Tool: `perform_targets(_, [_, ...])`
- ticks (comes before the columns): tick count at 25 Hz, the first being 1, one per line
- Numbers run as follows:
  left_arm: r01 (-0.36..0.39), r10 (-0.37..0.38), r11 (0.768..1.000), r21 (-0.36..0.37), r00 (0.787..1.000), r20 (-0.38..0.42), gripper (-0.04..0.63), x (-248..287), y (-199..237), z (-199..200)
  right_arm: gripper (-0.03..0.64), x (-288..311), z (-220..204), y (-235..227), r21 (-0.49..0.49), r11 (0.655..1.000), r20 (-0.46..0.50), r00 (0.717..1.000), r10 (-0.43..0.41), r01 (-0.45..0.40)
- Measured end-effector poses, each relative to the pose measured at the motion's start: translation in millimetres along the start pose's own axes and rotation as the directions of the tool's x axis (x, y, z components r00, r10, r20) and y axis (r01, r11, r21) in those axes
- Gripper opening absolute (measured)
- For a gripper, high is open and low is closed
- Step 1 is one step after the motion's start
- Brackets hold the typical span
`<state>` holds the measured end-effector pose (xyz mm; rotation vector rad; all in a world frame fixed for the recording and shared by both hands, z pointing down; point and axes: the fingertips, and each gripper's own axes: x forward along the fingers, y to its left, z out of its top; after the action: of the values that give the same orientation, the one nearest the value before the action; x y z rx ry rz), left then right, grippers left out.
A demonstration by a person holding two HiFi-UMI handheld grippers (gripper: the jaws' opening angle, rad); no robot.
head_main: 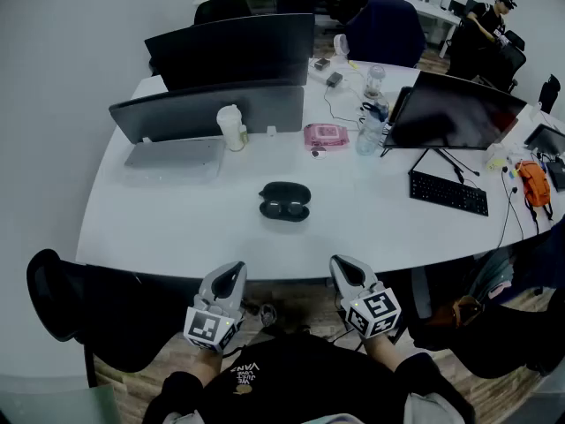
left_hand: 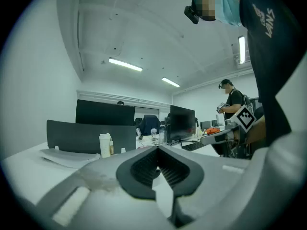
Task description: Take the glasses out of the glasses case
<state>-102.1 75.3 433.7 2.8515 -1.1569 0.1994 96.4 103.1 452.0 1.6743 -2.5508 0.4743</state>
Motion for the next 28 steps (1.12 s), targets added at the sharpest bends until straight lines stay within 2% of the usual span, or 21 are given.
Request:
perform_targets(8, [0.028, -0.028, 0.999, -0.038, 1.000, 0.003, 0.000, 8, 12, -5, -0.012, 16, -4, 3, -0.004, 1.000, -0.022, 1.000, -0.011, 0.011])
perform_targets(14, [0.070, -0.068, 0.996, -0.050, 0.997, 0.041, 0.000, 21, 30, -7, -0.005, 36, 5, 5, 0.020, 1.000, 0.020, 1.000, -0.012, 0.012])
perform_targets(15, [0.077, -0.074, 0.996, -0.053, 0.996, 0.047, 0.000, 22, 33, -7, 0.026, 40, 6, 6, 0.022, 1.000, 0.019, 1.000, -0.018, 0.017])
perform_targets(17, [0.096, -0.093, 0.994, -0.058, 0.994, 0.051, 0.000, 24, 41, -9, 0.137, 48, 6, 9, 0.012, 1.000, 0.007, 1.000, -0.026, 0.026])
perform_targets(20, [0.118, -0.114, 0.991, -0.063, 0.992, 0.062, 0.000, 24, 54, -14, 0.098, 57, 3, 13, 0.004, 0.999, 0.020, 0.999, -0.040, 0.040])
perform_targets(28, [0.127, -0.120, 0.987, -0.095, 0.990, 0.073, 0.000, 22, 97, -21, 0.051, 84, 5, 20, -0.015, 0.995, 0.039, 0.995, -0.097, 0.097])
